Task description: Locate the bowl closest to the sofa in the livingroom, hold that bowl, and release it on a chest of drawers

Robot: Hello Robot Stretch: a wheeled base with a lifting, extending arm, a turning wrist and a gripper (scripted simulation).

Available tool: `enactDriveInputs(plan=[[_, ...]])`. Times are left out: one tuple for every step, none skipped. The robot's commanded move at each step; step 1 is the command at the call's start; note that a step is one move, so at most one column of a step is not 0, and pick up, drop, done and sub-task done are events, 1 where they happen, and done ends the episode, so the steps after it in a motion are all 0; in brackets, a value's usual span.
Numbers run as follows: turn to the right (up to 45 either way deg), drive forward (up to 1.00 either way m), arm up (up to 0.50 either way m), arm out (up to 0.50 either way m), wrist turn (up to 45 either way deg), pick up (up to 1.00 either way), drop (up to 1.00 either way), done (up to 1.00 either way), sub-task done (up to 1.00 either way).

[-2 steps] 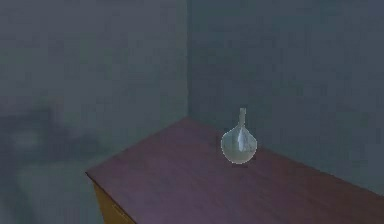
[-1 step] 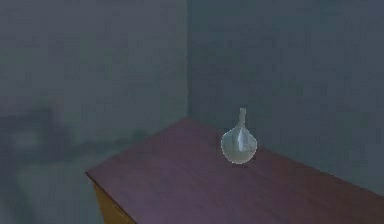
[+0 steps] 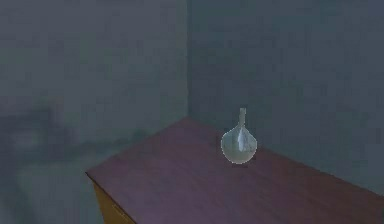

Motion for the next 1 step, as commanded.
enactDriveInputs(plan=[[0.0,0.0,-0.04,0.0,0.0,0.0,0.0,0.0,0.0]])
